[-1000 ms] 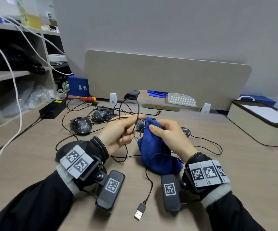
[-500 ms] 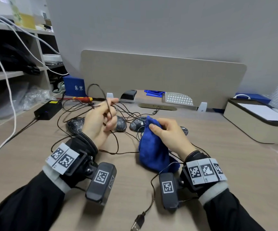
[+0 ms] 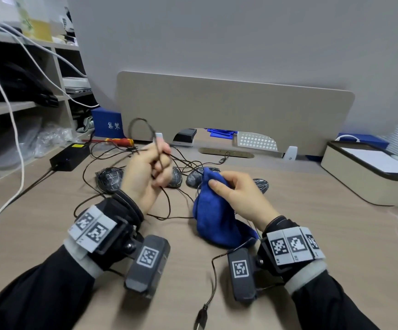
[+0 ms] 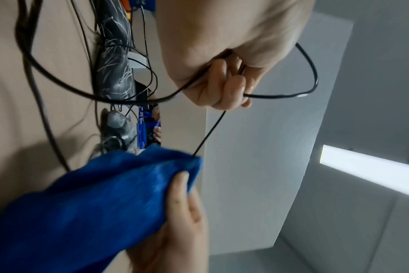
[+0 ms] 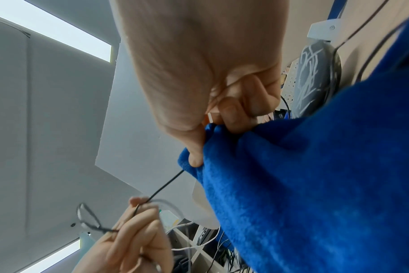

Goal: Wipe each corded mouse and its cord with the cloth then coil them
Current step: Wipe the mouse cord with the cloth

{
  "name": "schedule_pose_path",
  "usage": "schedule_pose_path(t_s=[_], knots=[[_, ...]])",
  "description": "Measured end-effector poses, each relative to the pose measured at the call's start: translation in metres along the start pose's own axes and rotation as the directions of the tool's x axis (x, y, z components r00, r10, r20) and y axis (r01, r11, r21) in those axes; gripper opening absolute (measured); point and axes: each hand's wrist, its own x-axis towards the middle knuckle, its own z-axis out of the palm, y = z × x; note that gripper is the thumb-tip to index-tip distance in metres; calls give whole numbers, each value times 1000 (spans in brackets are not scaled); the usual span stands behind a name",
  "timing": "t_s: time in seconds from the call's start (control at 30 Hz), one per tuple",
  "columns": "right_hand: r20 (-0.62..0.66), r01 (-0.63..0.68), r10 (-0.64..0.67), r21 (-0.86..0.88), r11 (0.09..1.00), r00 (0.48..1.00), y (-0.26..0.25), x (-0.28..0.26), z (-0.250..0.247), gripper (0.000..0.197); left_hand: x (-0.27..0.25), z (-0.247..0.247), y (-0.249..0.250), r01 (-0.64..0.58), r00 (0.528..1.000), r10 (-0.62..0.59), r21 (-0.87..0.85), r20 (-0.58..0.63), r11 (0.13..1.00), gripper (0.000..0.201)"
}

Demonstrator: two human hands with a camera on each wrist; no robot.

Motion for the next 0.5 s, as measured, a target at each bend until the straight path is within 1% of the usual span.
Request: schedule_pose_path(t_s=[0.13, 0.2, 0.23, 0.3, 0.37, 0.4, 0.43, 0.5], knots=[[-8, -20, 20, 34, 999, 1000, 4, 1, 0, 18, 3, -7, 4, -19, 998, 18, -20, -67, 1000, 30], [-14, -24, 25, 29, 999, 1000, 4, 1, 1, 18, 3, -6, 1, -14, 997, 14, -8, -72, 1000, 28], [-18, -25, 25, 21, 999, 1000, 3, 1, 0, 17, 3, -4, -1, 8, 998, -7, 23, -58, 1000, 26], [-11, -21, 21, 3, 1000, 1000, 1, 0, 0, 18, 0, 1, -7, 99, 995, -98, 147, -15, 984, 26], [10, 4, -3, -16, 1000, 1000, -2, 0, 2, 18, -5, 5, -17, 181, 980, -195, 245, 34, 952, 31], [25, 23, -22, -33, 999, 999, -4, -1, 2, 19, -8, 8, -21, 195, 975, -215, 260, 49, 946, 35], [41, 43, -41, -56, 998, 998, -4, -2, 3, 21, -9, 10, -23, 192, 976, -210, 255, 49, 948, 38], [74, 72, -63, -118, 990, 995, -2, -1, 2, 18, -8, 11, -19, 136, 989, -145, 203, 35, 970, 42]])
